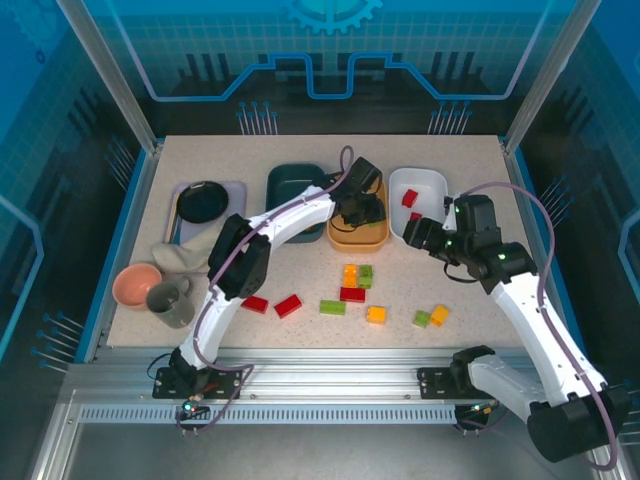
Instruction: Sort the legos into containers by color
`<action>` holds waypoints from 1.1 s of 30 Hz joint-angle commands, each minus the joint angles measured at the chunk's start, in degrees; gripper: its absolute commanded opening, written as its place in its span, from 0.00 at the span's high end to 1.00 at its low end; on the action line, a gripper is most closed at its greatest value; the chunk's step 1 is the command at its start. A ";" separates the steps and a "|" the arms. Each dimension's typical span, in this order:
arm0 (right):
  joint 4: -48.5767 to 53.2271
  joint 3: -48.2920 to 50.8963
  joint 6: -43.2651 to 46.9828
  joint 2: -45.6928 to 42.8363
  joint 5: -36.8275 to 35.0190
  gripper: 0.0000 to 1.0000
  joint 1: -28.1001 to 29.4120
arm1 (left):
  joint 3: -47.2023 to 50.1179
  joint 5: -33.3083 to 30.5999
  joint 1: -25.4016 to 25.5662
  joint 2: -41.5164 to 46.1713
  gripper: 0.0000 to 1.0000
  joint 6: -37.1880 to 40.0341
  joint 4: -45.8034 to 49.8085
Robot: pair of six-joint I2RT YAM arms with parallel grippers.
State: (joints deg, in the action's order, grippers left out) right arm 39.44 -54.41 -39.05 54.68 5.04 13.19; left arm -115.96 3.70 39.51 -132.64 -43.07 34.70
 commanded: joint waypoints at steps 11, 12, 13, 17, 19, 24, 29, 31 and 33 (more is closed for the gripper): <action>13.03 0.76 0.82 -3.43 -3.56 0.30 -1.56 | -3.59 1.14 0.88 -0.21 0.32 1.67 4.94; 13.43 0.86 0.90 -3.35 -3.69 0.30 -1.52 | -3.25 0.95 0.95 0.54 0.31 1.59 4.93; 13.73 0.89 0.90 -3.35 -3.84 0.30 -1.54 | -2.84 0.74 1.11 1.53 0.30 1.37 4.85; 15.10 0.71 1.12 -3.30 -4.50 0.31 -1.59 | 1.38 -0.66 1.72 7.20 0.25 0.43 3.30; 15.84 0.33 1.57 -3.13 -4.71 0.31 -1.39 | 4.59 -1.15 1.77 10.84 0.24 -0.45 2.36; 16.82 -0.31 2.48 -2.74 -6.27 0.33 1.83 | 14.89 -3.71 1.71 22.07 0.22 -1.92 0.77; 14.15 -2.96 3.59 1.09 -10.77 0.33 15.63 | 27.67 -10.75 1.77 36.60 0.20 -4.11 3.12; 10.17 -4.17 6.40 4.05 -10.28 0.32 22.70 | 32.96 -15.96 1.74 43.18 0.20 -6.81 6.42; 6.39 -5.89 10.55 8.50 -9.99 0.31 29.94 | 37.41 -21.97 1.79 49.72 0.19 -11.27 11.80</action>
State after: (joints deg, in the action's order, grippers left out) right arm 51.81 -57.21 -34.30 59.20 -4.45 36.14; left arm -83.05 -7.94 41.06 -90.02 -48.29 38.52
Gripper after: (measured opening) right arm 0.690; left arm 0.805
